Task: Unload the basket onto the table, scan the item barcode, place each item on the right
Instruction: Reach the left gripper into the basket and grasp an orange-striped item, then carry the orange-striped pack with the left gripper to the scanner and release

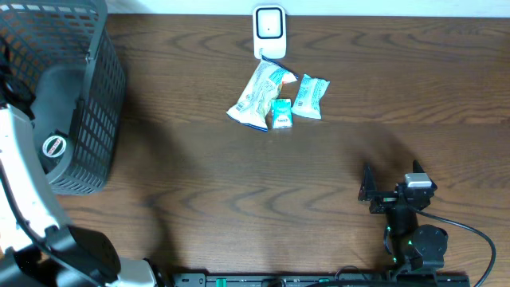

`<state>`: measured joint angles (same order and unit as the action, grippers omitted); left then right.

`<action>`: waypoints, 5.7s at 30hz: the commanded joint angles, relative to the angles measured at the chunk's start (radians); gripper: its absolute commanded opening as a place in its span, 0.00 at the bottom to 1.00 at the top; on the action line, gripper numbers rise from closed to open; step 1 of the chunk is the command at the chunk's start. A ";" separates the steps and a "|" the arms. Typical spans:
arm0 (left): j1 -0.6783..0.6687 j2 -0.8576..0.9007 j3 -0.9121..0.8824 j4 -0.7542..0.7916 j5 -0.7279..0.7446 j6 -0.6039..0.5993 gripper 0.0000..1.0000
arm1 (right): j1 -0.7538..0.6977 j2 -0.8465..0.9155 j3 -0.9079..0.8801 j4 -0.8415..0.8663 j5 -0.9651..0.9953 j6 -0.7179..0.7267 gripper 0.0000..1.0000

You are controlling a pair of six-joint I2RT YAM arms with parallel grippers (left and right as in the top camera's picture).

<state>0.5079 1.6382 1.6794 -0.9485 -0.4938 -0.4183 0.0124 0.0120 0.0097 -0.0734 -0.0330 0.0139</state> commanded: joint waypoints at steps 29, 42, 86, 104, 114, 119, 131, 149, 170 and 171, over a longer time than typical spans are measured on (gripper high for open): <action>0.192 0.405 -0.044 0.003 0.146 -0.171 0.89 | -0.014 -0.005 -0.004 -0.001 0.000 0.000 0.99; 0.209 0.408 -0.158 0.154 0.195 -0.166 0.76 | -0.014 -0.005 -0.004 -0.001 0.000 0.000 0.99; -0.615 -0.363 -0.193 0.510 0.806 -0.142 0.08 | -0.014 -0.005 -0.004 -0.001 0.000 0.000 0.99; -1.044 0.346 -0.193 0.832 0.684 -0.036 0.14 | -0.014 -0.005 -0.004 -0.001 0.000 0.000 0.99; -1.051 0.494 -0.193 0.845 0.777 -0.043 0.36 | -0.014 -0.005 -0.004 -0.001 0.000 0.000 0.99; -1.081 0.497 -0.193 0.821 0.849 -0.080 0.36 | -0.014 -0.005 -0.004 -0.001 0.000 0.000 0.99; -1.146 0.499 -0.193 0.785 0.841 -0.074 0.36 | -0.014 -0.005 -0.004 -0.001 0.000 0.000 0.99; -1.149 0.455 -0.193 0.554 0.857 -0.092 0.33 | -0.014 -0.005 -0.004 -0.001 0.000 0.000 0.99; -1.186 0.441 -0.189 0.756 0.886 -0.151 0.53 | -0.014 -0.005 -0.004 -0.001 0.000 0.000 0.99; -1.186 0.430 -0.189 0.755 0.912 -0.132 0.52 | -0.014 -0.005 -0.003 -0.001 0.000 0.000 0.99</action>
<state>-0.6827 2.1166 1.4830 -0.1970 0.3309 -0.5724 0.0124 0.0120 0.0097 -0.0734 -0.0330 0.0139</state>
